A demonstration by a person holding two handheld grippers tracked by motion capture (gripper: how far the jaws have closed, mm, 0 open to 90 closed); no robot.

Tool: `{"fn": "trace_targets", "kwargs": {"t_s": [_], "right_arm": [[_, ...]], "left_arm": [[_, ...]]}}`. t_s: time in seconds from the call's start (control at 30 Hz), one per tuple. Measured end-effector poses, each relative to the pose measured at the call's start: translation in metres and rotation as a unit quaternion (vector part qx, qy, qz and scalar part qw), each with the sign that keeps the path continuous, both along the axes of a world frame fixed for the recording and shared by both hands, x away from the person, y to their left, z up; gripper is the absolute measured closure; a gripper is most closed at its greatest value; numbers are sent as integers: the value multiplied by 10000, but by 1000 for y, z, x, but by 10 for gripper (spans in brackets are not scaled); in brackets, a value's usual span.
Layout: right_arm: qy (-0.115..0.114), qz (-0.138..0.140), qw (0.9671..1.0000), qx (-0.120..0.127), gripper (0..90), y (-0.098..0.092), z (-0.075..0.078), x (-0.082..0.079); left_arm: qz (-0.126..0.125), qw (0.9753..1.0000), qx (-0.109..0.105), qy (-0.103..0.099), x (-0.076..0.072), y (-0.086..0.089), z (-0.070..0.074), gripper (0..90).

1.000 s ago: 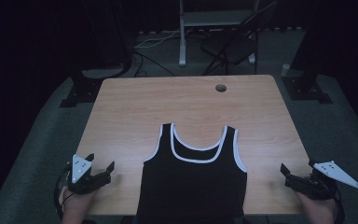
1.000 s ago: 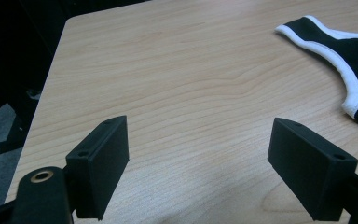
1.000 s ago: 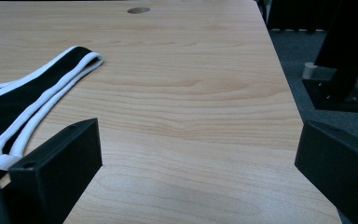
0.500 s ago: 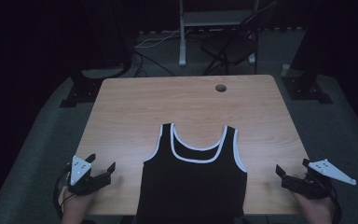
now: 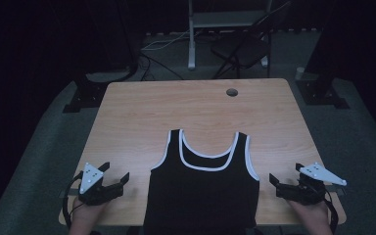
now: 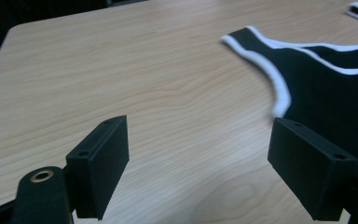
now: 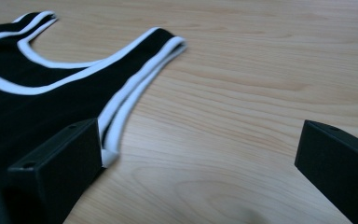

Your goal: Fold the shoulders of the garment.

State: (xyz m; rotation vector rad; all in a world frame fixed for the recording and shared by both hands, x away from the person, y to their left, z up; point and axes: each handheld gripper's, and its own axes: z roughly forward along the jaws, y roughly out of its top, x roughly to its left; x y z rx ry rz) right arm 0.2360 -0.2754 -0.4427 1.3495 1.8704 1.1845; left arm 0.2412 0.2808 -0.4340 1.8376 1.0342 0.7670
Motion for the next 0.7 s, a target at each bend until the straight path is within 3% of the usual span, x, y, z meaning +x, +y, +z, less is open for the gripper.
{"fn": "trace_targets", "kwargs": {"t_s": [0.43, 0.7], "right_arm": [[61, 684, 9976, -55, 5, 42, 1, 5], [69, 1341, 9909, -128, 4, 72, 1, 3]], "left_arm": [[-708, 9973, 60, 187, -3, -41, 1, 204], [-1012, 9944, 150, 251, -6, -57, -1, 204]]}}
